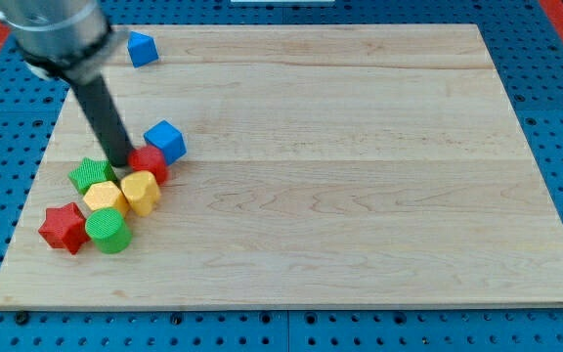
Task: Move the blue cube to the right of the blue triangle
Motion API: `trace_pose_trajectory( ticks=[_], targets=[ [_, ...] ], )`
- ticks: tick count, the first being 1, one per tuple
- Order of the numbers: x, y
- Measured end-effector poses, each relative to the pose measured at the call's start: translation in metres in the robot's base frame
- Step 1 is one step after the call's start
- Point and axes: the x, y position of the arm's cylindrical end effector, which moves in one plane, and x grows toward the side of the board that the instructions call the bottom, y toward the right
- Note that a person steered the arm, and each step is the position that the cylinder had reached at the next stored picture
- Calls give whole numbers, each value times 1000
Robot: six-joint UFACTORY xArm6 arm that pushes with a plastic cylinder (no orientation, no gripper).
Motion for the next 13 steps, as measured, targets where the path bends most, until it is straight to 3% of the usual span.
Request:
trace_pose_trajectory(
  ticks=[2,4,5,7,8,10,11,12,13],
  targets=[
    [-79,16],
    [-80,23],
    [-57,23],
    [-104,99],
    [-97,121],
    [-172,132],
    [-163,162],
    [-180,230],
    [-198,197]
  ],
)
